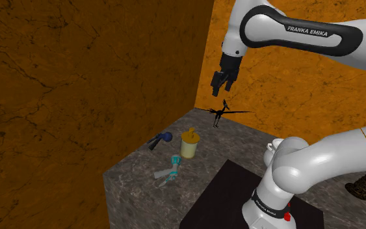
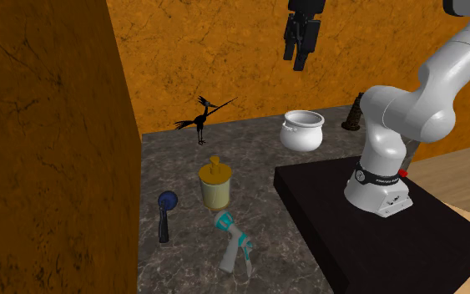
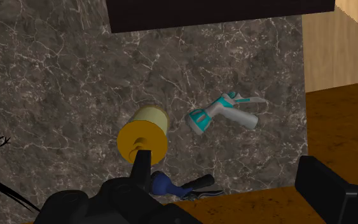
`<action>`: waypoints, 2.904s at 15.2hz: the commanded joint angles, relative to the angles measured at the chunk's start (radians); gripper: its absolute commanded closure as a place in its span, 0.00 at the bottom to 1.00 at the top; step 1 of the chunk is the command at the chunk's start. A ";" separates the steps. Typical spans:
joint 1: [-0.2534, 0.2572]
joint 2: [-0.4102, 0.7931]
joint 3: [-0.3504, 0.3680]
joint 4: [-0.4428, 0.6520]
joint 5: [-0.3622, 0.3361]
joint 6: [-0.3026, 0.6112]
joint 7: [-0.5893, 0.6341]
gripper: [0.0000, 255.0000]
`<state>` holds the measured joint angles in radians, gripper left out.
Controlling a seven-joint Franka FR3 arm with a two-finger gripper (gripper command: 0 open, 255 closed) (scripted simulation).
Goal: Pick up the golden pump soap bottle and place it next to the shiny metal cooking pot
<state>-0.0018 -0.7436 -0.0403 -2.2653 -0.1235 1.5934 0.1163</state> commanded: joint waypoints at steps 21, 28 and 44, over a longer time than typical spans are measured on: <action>-0.062 0.540 -0.114 -0.101 -0.099 0.581 -0.014 0.00; -0.086 0.801 -0.144 -0.014 -0.104 0.736 -0.023 0.00; -0.120 1.067 -0.158 0.070 -0.094 0.906 -0.034 0.00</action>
<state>-0.1220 0.3221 -0.1987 -2.1951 -0.2179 2.4979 0.0816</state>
